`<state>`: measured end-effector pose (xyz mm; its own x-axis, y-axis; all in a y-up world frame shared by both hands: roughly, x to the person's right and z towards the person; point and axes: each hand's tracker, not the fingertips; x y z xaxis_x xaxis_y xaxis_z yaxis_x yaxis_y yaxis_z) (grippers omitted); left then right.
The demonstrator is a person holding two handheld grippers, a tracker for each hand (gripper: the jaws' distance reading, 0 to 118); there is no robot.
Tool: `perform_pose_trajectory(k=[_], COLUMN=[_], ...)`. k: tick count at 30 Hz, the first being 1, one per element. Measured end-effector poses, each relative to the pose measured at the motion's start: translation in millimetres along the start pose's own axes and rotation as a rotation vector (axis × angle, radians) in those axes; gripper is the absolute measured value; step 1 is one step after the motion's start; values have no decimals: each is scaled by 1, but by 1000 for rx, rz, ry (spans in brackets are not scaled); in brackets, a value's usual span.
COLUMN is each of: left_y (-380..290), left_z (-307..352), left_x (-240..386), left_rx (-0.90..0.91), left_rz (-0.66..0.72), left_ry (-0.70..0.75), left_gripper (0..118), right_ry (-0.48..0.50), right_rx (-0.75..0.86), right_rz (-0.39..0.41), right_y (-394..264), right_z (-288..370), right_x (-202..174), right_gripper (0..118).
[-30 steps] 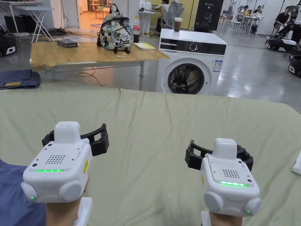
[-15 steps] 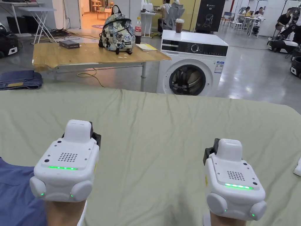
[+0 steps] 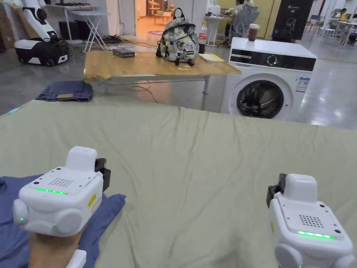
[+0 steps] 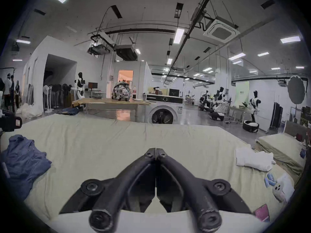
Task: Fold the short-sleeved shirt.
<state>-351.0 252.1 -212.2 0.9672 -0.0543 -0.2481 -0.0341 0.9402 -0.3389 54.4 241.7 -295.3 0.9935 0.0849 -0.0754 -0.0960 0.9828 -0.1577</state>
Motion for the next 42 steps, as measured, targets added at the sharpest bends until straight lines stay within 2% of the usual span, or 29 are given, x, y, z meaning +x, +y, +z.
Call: perform_pose_trajectory(k=[7,12,16,18,21,22,27,29,30,32,33,35,38,42], left_y=[-23,-51,-72,-82,-93,-96,-123,-127,-122,-114,-112,-114,-120,-111], left_z=[16,-2,-23,-35,-35,-36,-51,-51,-45,-35,-33,-41,-41,-20], left_x=[-107,-171,-190,-198,-190,-189,-189,-182,-171,-157,-153,-156,-157,-157], left_rx=[-217,-443,-611,-652,-679,-686,-756,-751,-754,-745,-726,-689,-697,-572], left_rz=[13,127,172,200,197,195,140,58,24,55,66,1,16,68], left_ry=[97,38,-41,-61,-46,-48,14,27,46,29,29,97,64,50], left_gripper=[0,0,1,12,82,95,94,83,74,17,0,0,0,0], right_ry=[59,87,95,97,94,93,81,77,77,76,76,79,85,87], right_rx=[-32,-72,-97,-110,-126,-129,-150,-157,-160,-163,-165,-168,-172,-168], right_rz=[18,22,34,36,46,49,61,61,61,63,62,59,54,53], right_y=[-9,-18,-25,-28,-31,-33,-38,-40,-40,-42,-43,-44,-45,-45], right_z=[-8,-17,-19,-19,-18,-18,-18,-17,-17,-17,-16,-15,-13,-11], right_x=[-18,-27,-31,-30,-29,-28,-23,-22,-21,-21,-21,-22,-23,-23], right_gripper=[0,0,0,0,0,0,0,0,0,0,0,0,0,0])
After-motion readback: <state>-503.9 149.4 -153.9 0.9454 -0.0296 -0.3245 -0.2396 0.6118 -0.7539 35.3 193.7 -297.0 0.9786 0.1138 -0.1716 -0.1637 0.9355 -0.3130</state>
